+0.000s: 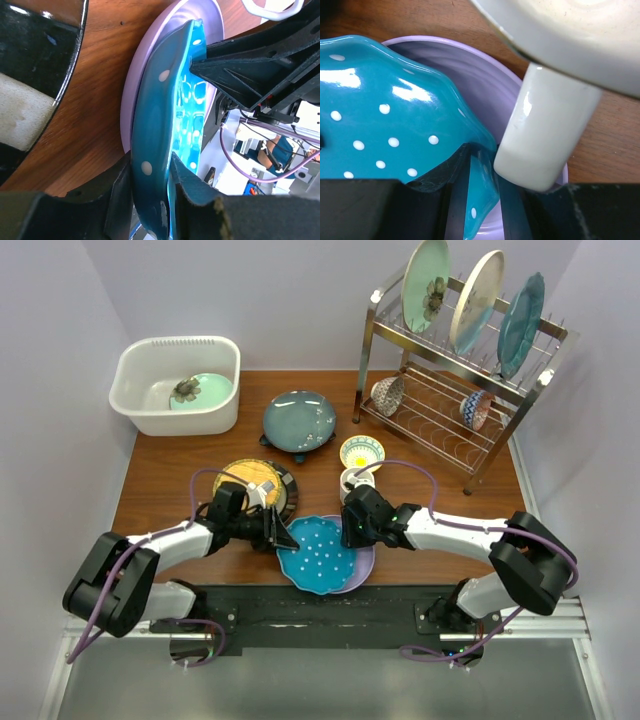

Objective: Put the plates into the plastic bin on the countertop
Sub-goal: Pick up the plate at the center of the board.

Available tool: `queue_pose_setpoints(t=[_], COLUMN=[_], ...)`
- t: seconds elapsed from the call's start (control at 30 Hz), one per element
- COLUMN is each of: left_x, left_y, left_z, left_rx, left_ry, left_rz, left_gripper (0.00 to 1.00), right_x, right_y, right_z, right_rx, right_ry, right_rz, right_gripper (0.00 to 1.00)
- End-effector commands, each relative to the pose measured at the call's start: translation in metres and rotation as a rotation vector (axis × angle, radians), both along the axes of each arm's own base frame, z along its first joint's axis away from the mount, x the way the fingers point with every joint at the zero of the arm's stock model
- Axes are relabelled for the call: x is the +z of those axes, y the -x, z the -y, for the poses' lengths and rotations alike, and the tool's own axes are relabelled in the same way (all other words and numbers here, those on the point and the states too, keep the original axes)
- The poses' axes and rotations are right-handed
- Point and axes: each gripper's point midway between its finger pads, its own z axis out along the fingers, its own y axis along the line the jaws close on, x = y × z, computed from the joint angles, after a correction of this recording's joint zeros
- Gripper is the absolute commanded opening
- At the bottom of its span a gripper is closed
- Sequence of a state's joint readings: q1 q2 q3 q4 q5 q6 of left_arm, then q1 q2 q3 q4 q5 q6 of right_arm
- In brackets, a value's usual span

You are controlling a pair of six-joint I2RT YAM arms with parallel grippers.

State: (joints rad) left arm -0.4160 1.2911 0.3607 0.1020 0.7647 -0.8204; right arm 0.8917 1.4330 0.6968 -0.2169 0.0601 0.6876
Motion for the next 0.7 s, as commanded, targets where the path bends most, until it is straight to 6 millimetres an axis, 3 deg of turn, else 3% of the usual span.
queue_pose_setpoints(t=[0.0, 0.27, 0.4, 0.67], left_x=[0.026, 0.024, 0.021, 0.02], left_y=[-0.009, -0.012, -0.015, -0.016], left_z=[0.015, 0.009, 0.004, 0.003], left_rx=[-0.051, -0.057, -0.059, -0.056], left_ry=[0.088, 0.011, -0.043, -0.055], left_rz=[0.088, 0.096, 0.106, 0.107], left_gripper=[0.33, 0.24, 0.01, 0.0], right_x=[0.007, 0.009, 0.009, 0.013], right_y=[0.007, 0.007, 0.007, 0.006], right_z=[-0.019, -0.019, -0.02, -0.02], right_rx=[0.047, 0.049, 0.05, 0.05], right_ry=[-0.076, -0.076, -0.078, -0.085], right_rz=[-0.006, -0.004, -0.003, 0.005], right_gripper=[0.32, 0.34, 0.4, 0.58])
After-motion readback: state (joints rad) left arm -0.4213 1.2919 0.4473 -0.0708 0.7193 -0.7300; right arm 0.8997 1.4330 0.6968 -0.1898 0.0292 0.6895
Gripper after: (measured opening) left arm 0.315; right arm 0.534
